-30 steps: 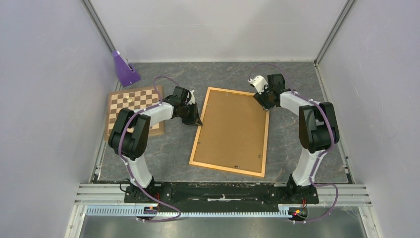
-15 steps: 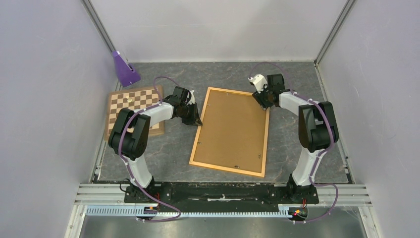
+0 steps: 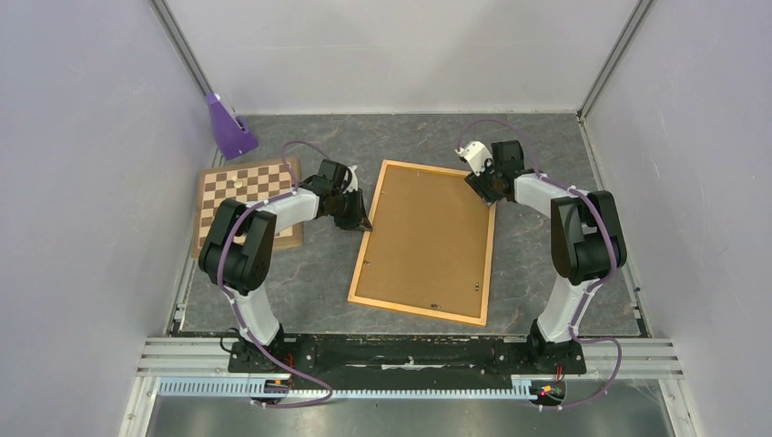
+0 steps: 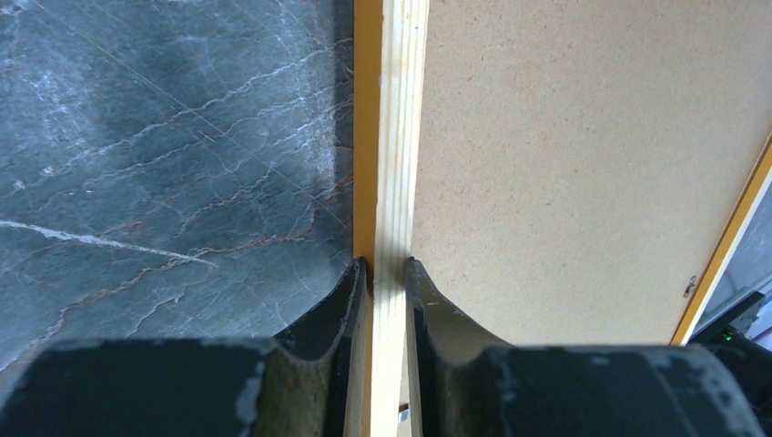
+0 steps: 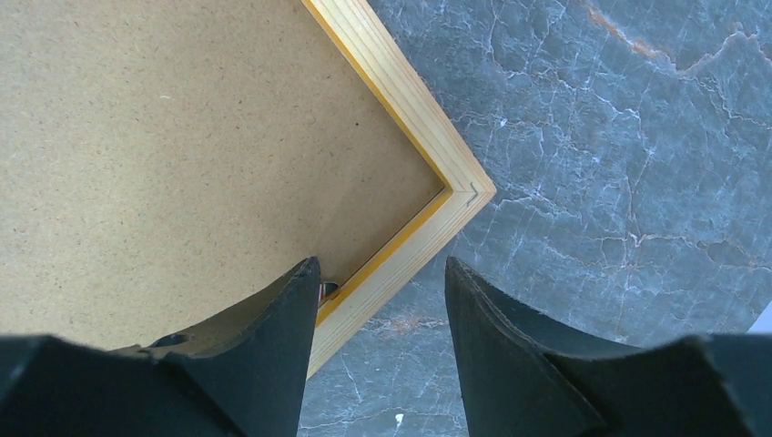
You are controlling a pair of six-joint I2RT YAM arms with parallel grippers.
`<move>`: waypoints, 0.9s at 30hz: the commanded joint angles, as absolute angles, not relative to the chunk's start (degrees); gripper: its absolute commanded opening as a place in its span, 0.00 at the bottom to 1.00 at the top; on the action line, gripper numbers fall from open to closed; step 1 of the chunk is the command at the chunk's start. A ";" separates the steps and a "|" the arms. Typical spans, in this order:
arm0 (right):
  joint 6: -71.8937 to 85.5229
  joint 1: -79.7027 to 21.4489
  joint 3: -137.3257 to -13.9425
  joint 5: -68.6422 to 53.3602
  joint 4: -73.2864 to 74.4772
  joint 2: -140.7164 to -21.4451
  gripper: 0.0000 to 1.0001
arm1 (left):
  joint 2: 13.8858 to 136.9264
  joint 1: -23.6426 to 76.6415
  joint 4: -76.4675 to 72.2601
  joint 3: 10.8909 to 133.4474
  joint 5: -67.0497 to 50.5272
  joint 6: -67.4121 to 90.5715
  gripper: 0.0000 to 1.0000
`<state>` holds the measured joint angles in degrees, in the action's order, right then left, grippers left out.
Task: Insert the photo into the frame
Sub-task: Install the photo frame at the center of the board.
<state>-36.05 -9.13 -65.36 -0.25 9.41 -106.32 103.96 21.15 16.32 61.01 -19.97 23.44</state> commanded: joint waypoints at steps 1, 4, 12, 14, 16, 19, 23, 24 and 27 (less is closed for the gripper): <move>-37.79 -8.53 -63.92 0.30 15.28 -105.50 0.56 | 103.89 21.18 16.03 59.54 -15.23 25.14 0.02; -38.53 -8.53 -64.25 0.20 16.65 -105.97 0.55 | 104.11 21.04 16.00 59.24 -14.79 25.71 0.02; -39.38 -7.49 -65.95 -3.22 20.80 -107.15 0.54 | 103.34 20.00 15.47 58.19 -13.45 26.71 0.02; -39.25 -7.06 -66.39 -3.91 21.50 -107.47 0.54 | 103.29 19.68 15.47 57.96 -13.27 26.85 0.02; -38.65 -6.62 -66.75 -4.53 22.12 -107.87 0.53 | 103.19 19.38 15.47 57.79 -13.02 27.07 0.02; -35.74 -6.13 -67.06 -3.43 22.81 -108.75 0.53 | 103.01 19.16 15.47 57.74 -13.05 27.05 0.02; -30.67 -5.17 -66.97 -3.25 22.72 -109.34 0.56 | 102.74 19.12 15.21 57.66 -13.10 26.95 0.02; -29.33 -4.95 -66.77 -3.67 22.54 -109.26 0.58 | 102.68 19.14 15.21 57.57 -13.11 26.91 0.02; -26.34 -4.63 -66.41 -3.30 22.16 -108.99 0.59 | 102.73 19.16 15.12 57.57 -13.28 26.84 0.02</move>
